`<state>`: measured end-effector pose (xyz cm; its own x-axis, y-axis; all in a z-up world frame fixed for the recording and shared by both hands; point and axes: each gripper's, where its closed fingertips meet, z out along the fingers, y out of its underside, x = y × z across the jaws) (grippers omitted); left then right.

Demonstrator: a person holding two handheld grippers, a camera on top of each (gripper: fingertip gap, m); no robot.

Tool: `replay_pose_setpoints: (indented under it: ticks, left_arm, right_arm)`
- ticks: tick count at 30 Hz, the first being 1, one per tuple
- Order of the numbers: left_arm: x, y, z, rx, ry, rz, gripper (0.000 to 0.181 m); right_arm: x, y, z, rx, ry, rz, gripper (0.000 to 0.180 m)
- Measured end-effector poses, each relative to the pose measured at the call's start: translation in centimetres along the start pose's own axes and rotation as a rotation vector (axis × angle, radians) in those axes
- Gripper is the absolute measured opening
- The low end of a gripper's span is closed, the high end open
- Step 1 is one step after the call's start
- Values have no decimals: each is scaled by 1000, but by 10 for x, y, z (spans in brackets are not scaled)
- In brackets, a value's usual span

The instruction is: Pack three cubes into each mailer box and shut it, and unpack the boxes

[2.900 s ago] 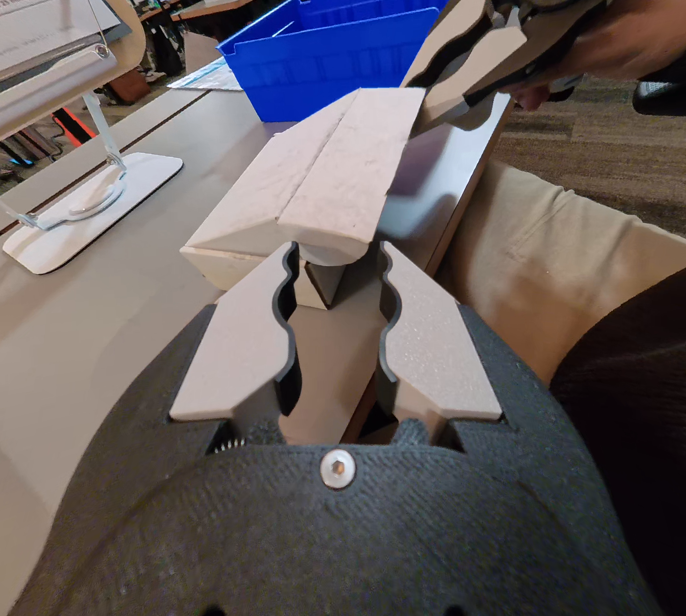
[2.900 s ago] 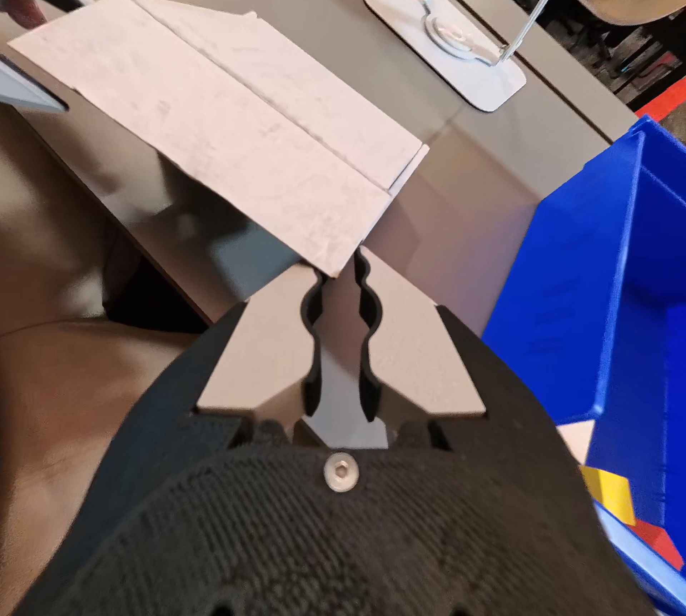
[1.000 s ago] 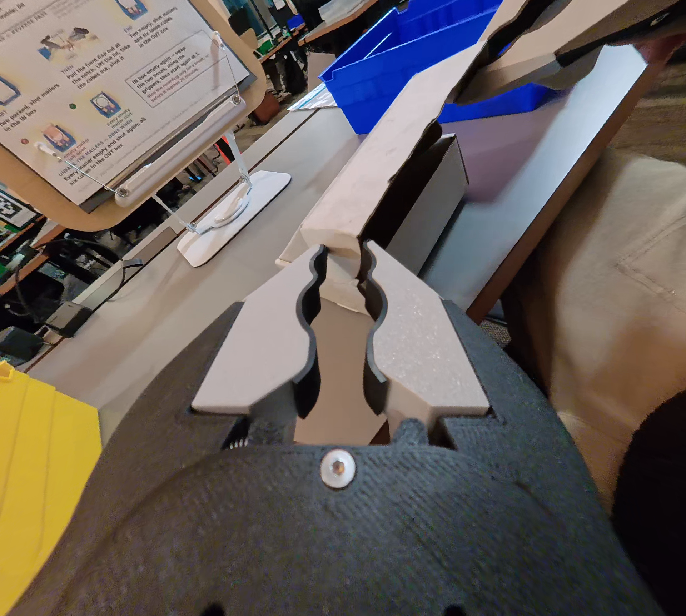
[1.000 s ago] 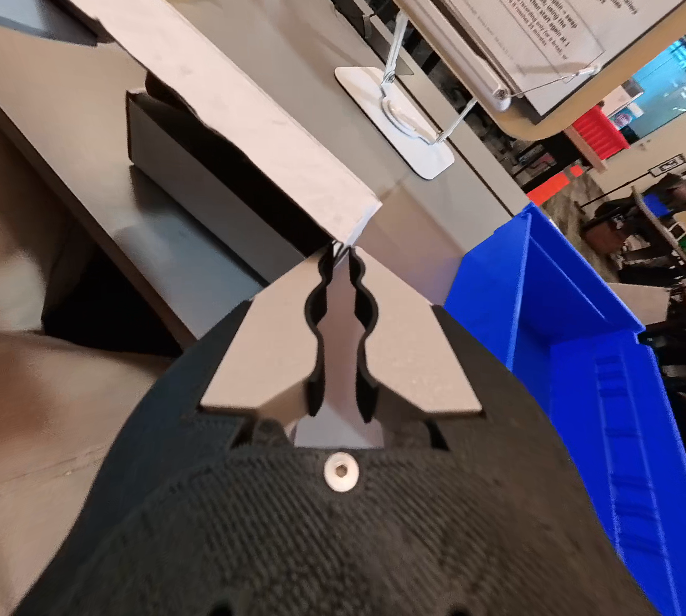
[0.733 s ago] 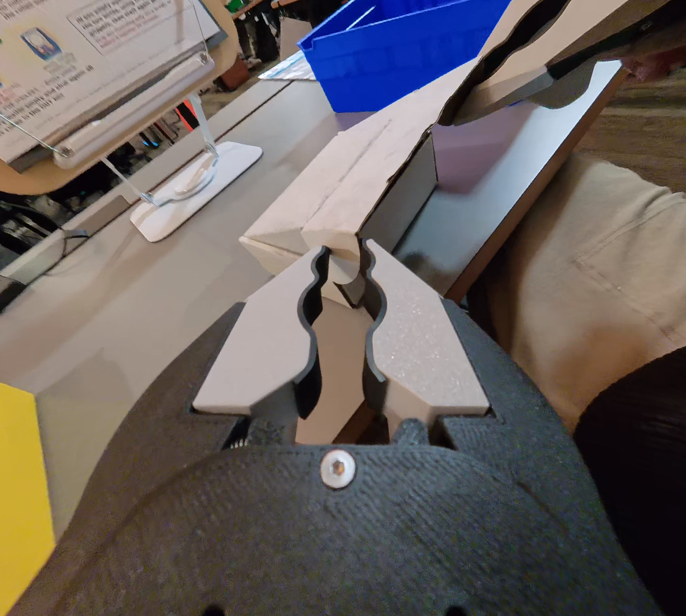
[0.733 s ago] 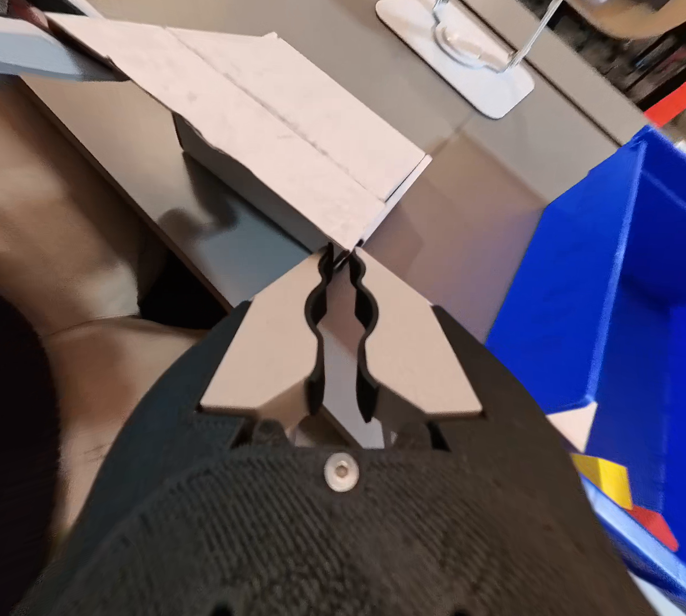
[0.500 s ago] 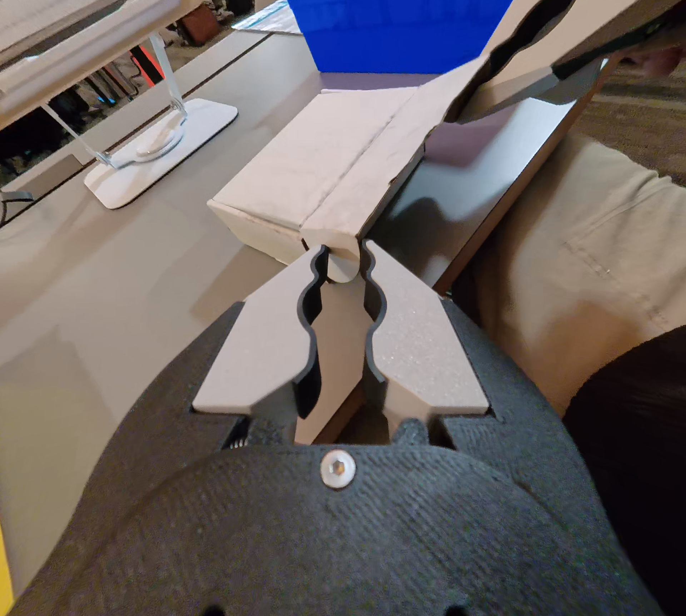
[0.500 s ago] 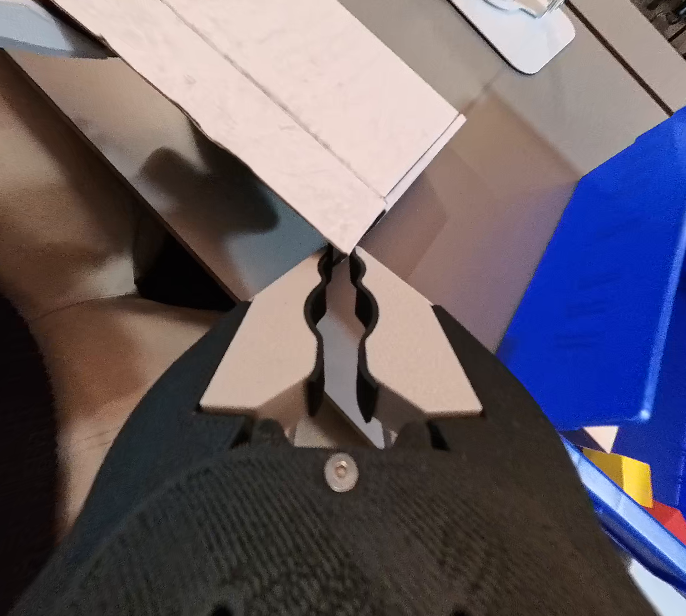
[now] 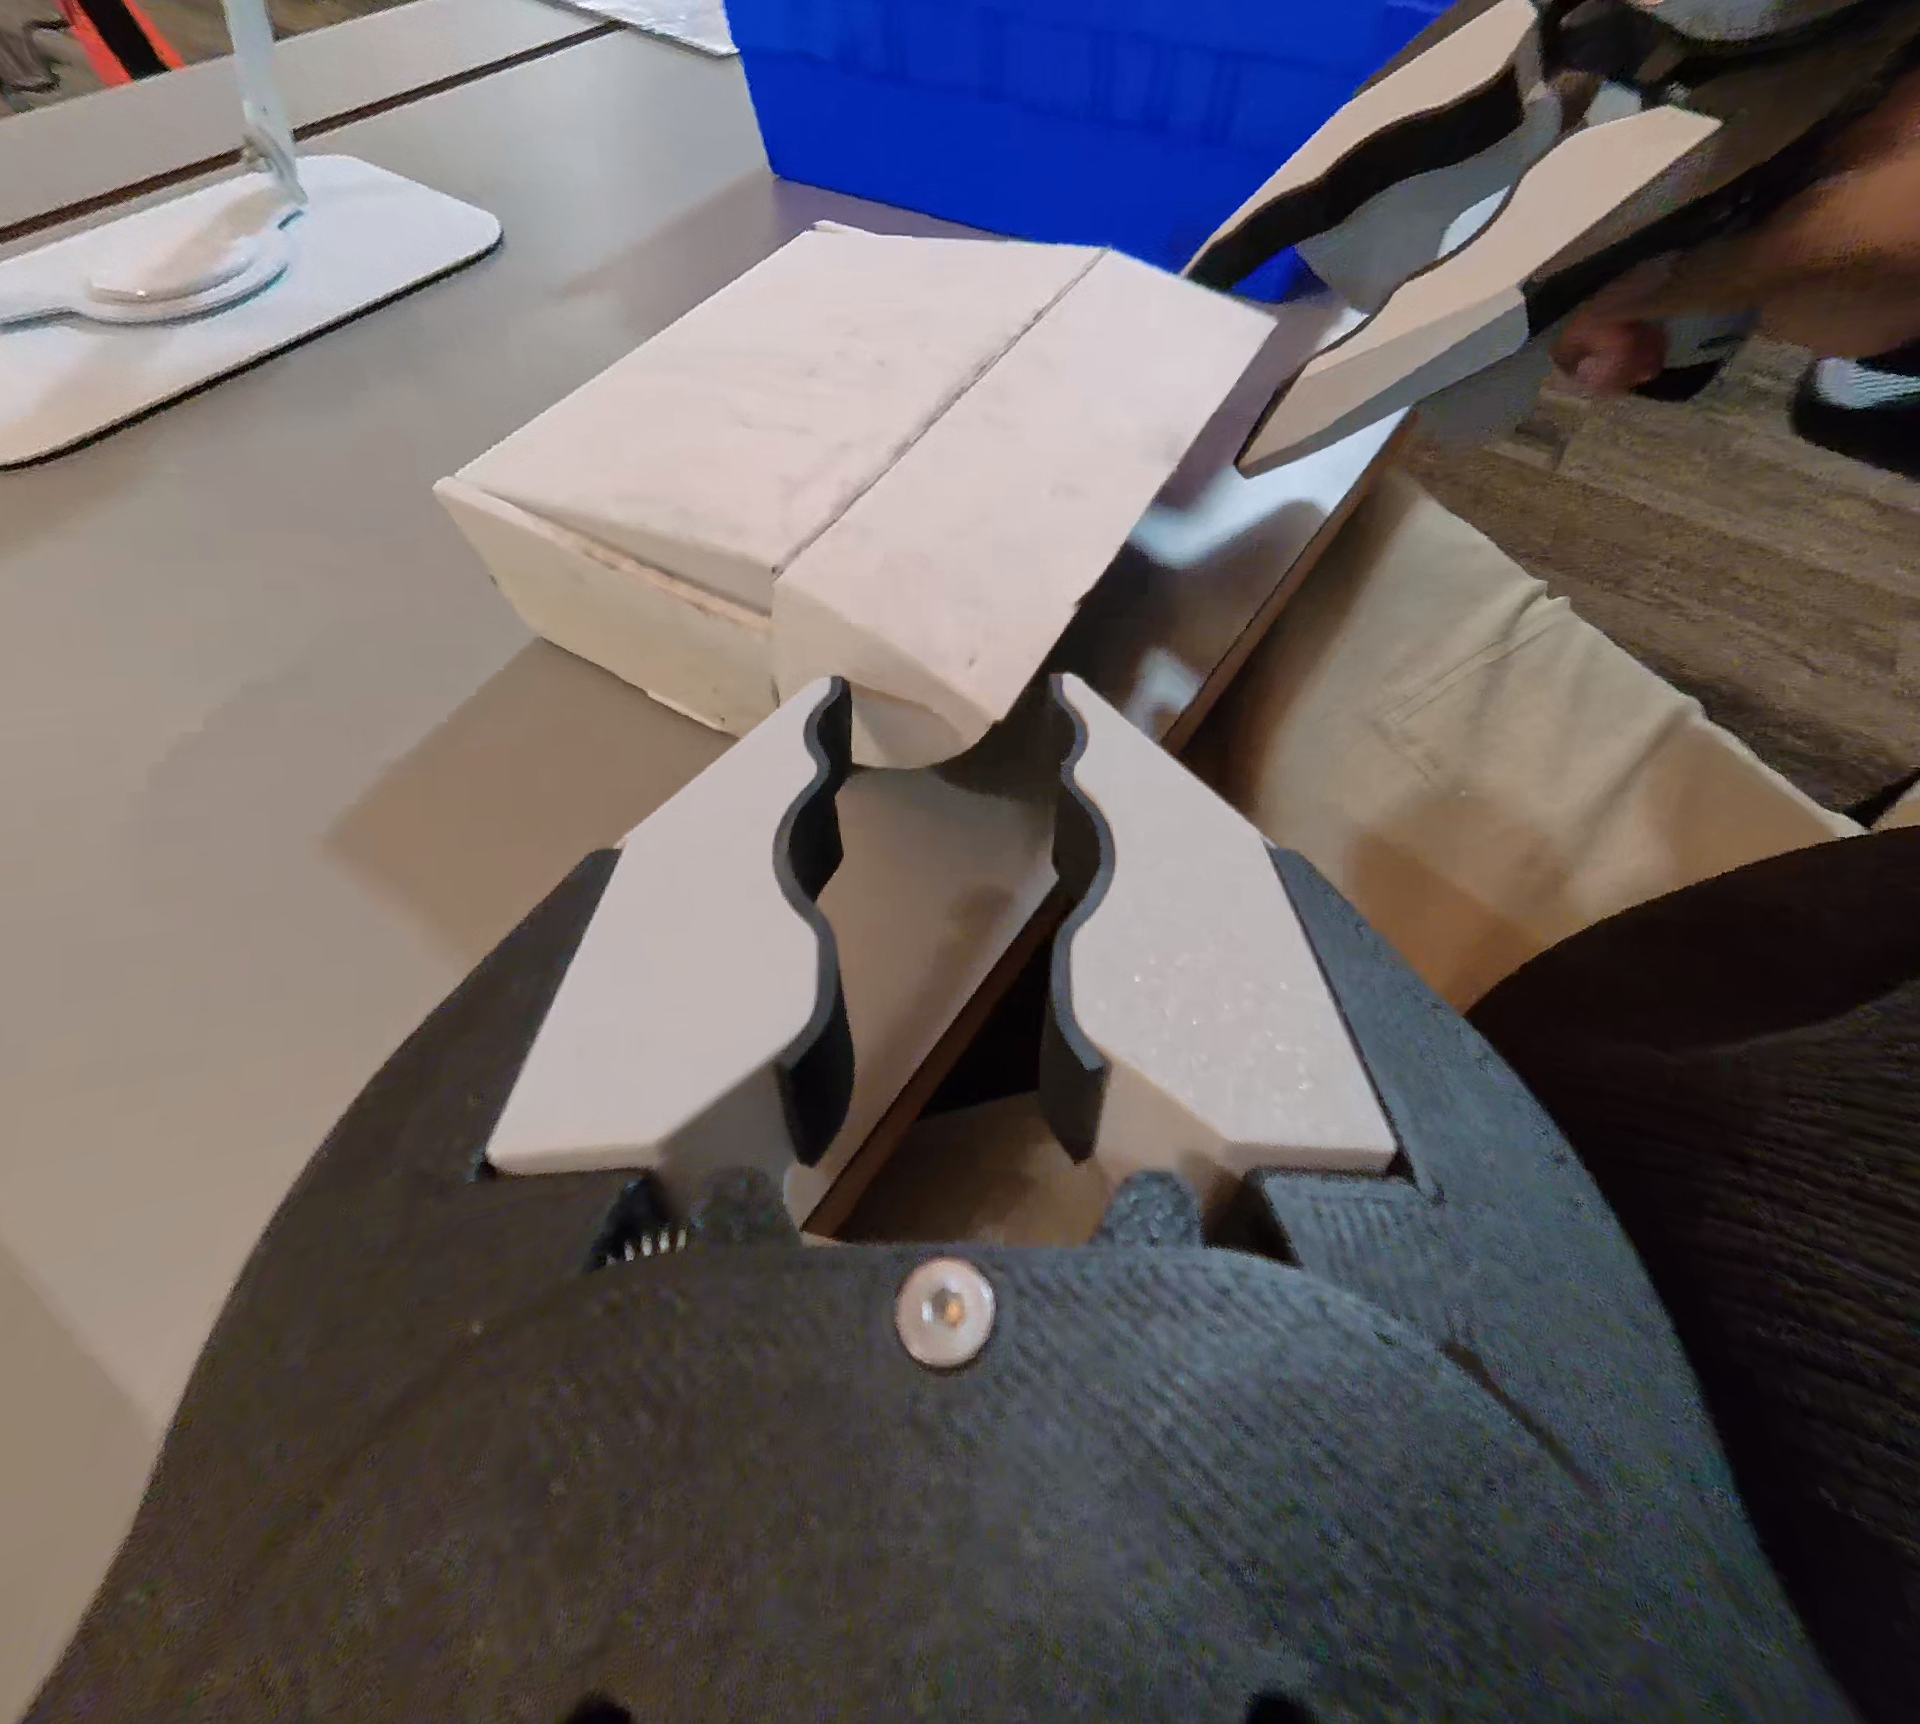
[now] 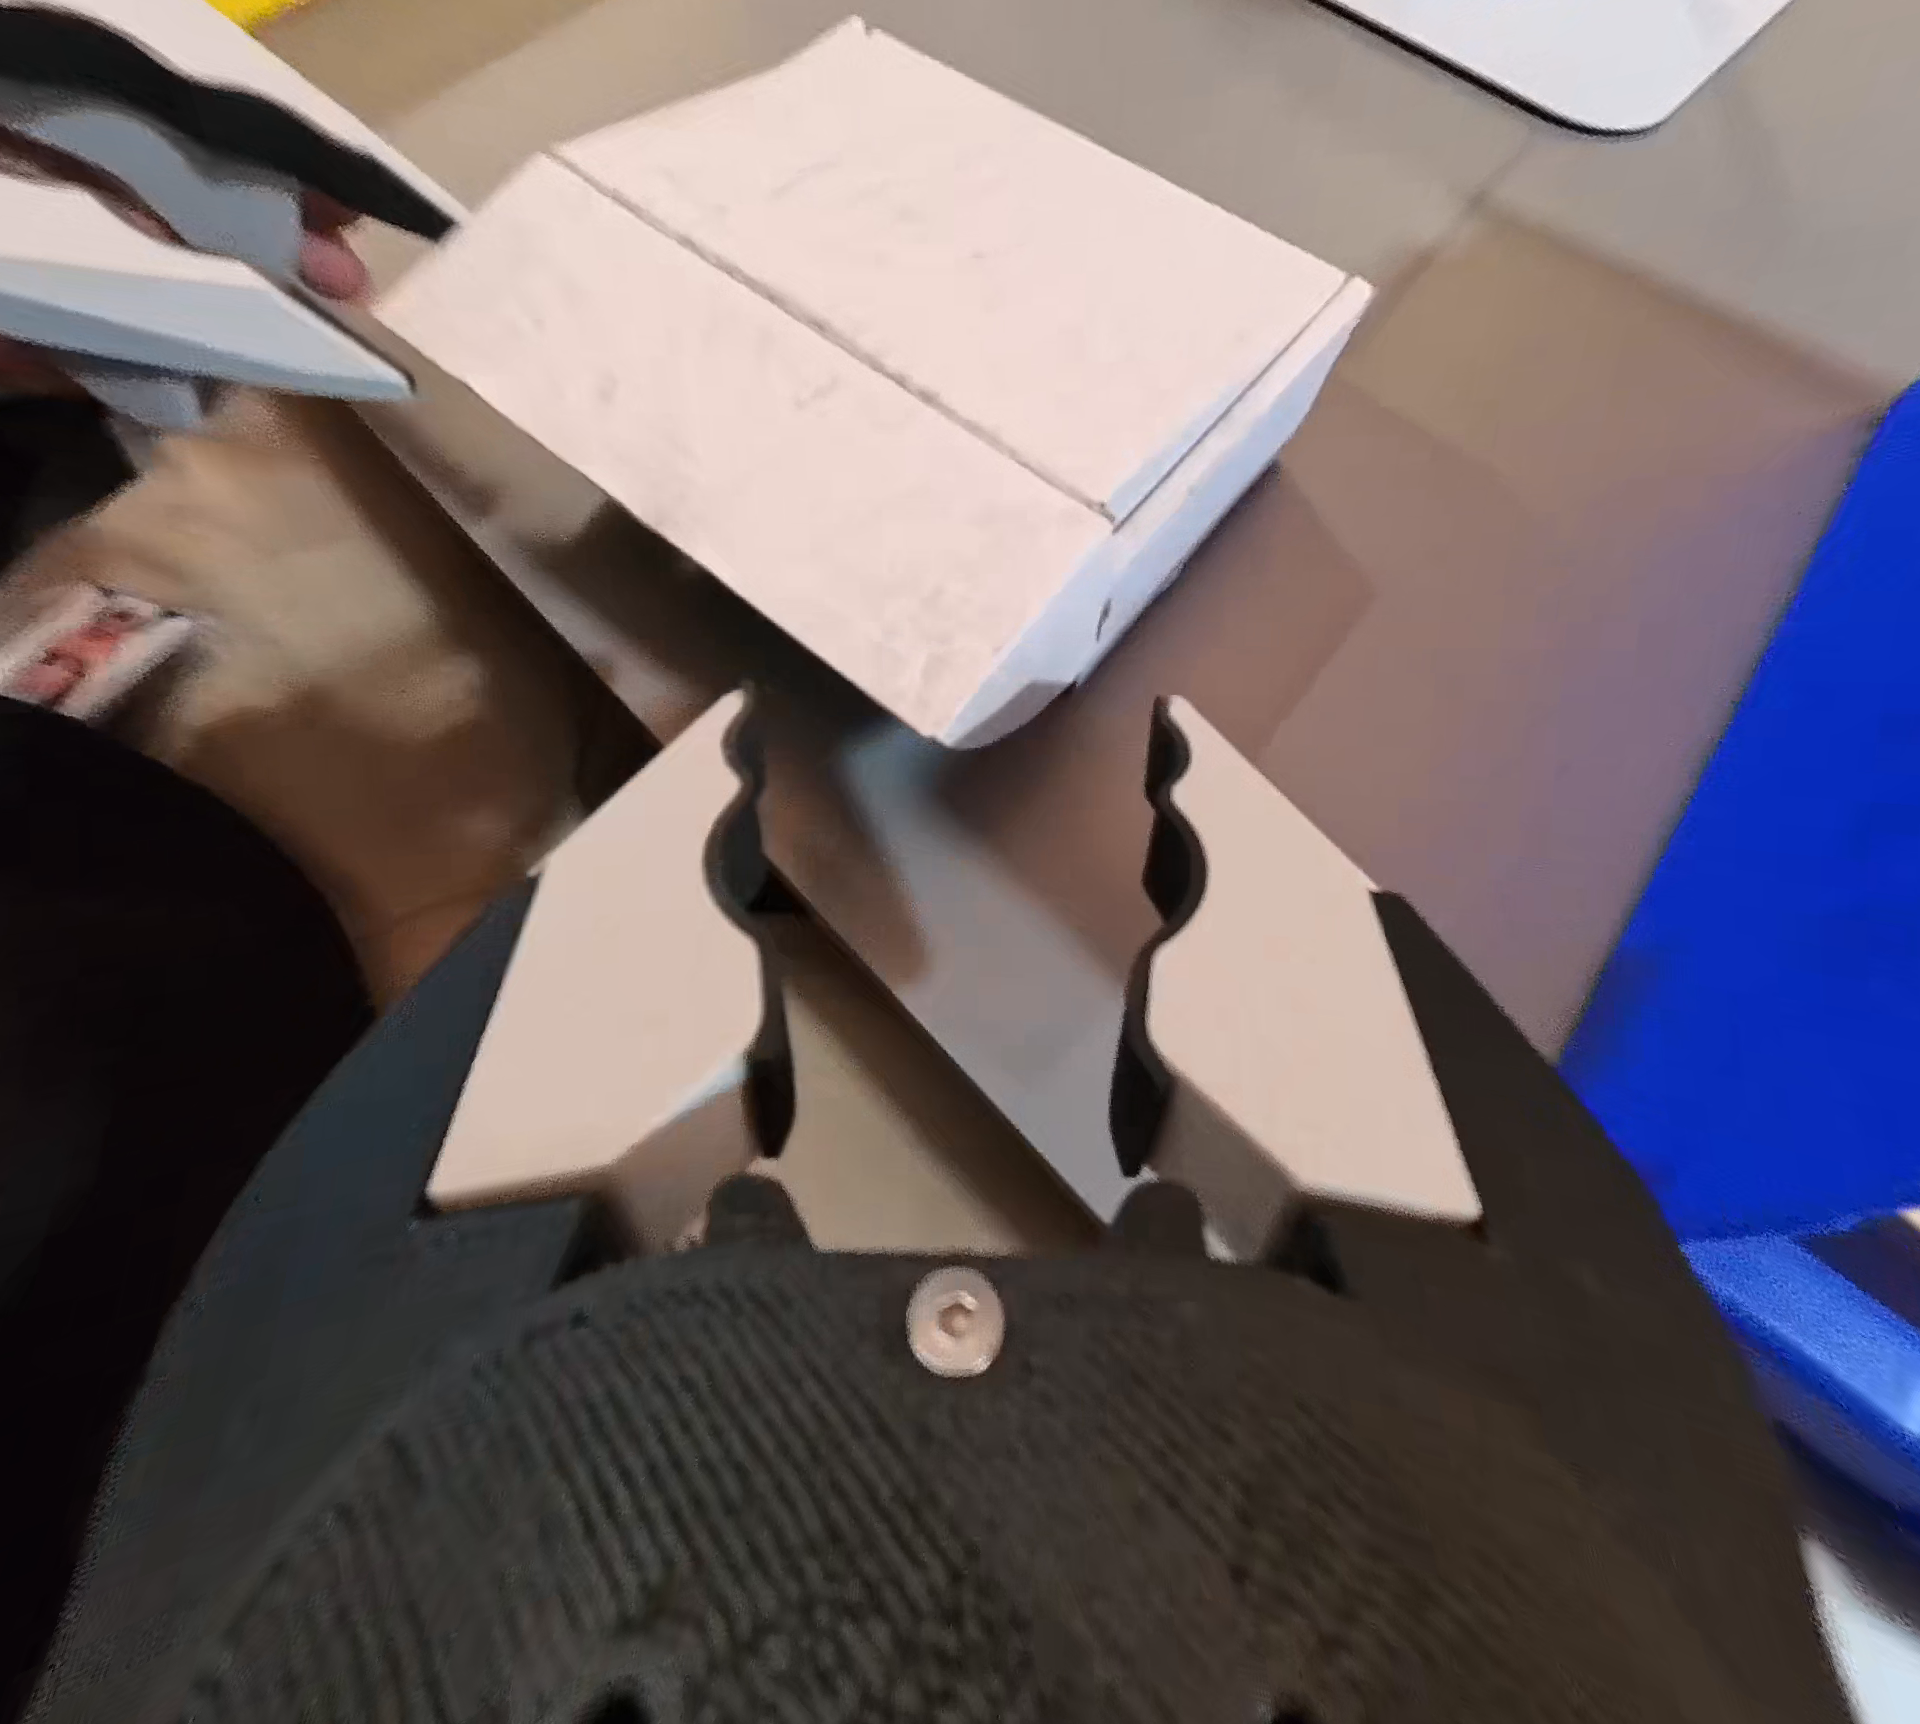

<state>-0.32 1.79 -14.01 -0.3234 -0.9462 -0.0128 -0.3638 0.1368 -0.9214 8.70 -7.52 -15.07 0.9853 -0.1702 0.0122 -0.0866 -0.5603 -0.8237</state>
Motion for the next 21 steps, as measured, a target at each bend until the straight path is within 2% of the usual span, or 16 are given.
replay_pose_setpoints:
  ticks: [1,5,10,13,16,21]
  left_arm:
    - [3,-1,-2,5,29,-11,37]
    - [0,-7,-7,27,79,-119,48]
    - [-3,-8,-5,39,150,-329,60]
    - [0,3,1,-20,120,-232,65]
    - [10,7,3,-42,103,-122,54]
    - [13,1,2,-7,92,-100,43]
  right_arm:
    - [-2,-4,-3,29,-23,24,76]
    - [-4,-18,-10,119,-79,105,79]
    - [-5,-14,-3,105,-92,149,75]
    - [-11,-10,1,76,-108,132,63]
    - [-12,-8,1,51,-89,88,55]
    - [-8,-12,-4,69,-72,82,47]
